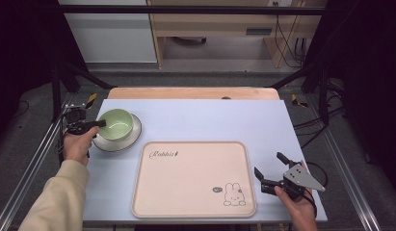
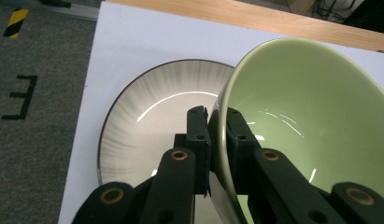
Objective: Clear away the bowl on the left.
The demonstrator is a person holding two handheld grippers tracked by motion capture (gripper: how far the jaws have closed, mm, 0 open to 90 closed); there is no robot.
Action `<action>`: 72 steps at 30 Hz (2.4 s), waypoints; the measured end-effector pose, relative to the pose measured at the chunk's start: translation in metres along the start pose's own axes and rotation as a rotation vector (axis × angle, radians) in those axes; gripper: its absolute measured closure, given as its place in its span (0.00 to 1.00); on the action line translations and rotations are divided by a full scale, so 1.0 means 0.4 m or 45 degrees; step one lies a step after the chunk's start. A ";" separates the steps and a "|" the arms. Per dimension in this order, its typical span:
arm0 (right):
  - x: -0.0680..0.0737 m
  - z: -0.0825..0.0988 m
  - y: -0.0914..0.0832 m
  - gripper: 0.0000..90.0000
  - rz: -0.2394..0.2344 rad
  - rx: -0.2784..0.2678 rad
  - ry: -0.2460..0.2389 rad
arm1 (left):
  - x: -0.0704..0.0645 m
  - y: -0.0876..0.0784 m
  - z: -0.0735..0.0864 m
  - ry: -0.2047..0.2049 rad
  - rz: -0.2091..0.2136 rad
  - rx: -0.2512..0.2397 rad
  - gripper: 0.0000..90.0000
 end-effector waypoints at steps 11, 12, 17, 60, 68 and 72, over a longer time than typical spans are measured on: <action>0.000 -0.004 0.000 0.05 0.002 -0.020 -0.022 | -0.075 -0.050 -0.027 0.101 0.096 -0.023 0.92; 0.000 -0.004 0.000 0.05 0.002 -0.020 -0.022 | -0.075 -0.050 -0.027 0.101 0.096 -0.023 0.92; -0.002 -0.003 -0.001 0.05 0.008 -0.022 -0.021 | -0.122 -0.060 -0.029 0.145 0.150 -0.036 0.92; -0.003 -0.007 -0.006 0.05 0.026 -0.046 -0.015 | -0.433 0.005 0.062 0.382 0.431 0.069 0.92; -0.002 -0.009 -0.008 0.05 0.024 -0.045 -0.013 | -0.490 0.013 0.085 0.437 0.464 0.094 0.92; -0.004 -0.009 -0.010 0.05 0.024 -0.051 -0.012 | -0.504 0.018 0.097 0.428 0.499 0.122 0.92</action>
Point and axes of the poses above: each handheld gripper's, and its own axes: y roughly forward along the jaws, z roughly out of its underside, x roughly to its left, the point moved 5 cm from there along y, roughly forward along the jaws, and after that the axes turned 5 degrees about y, right-handed, at the moved point
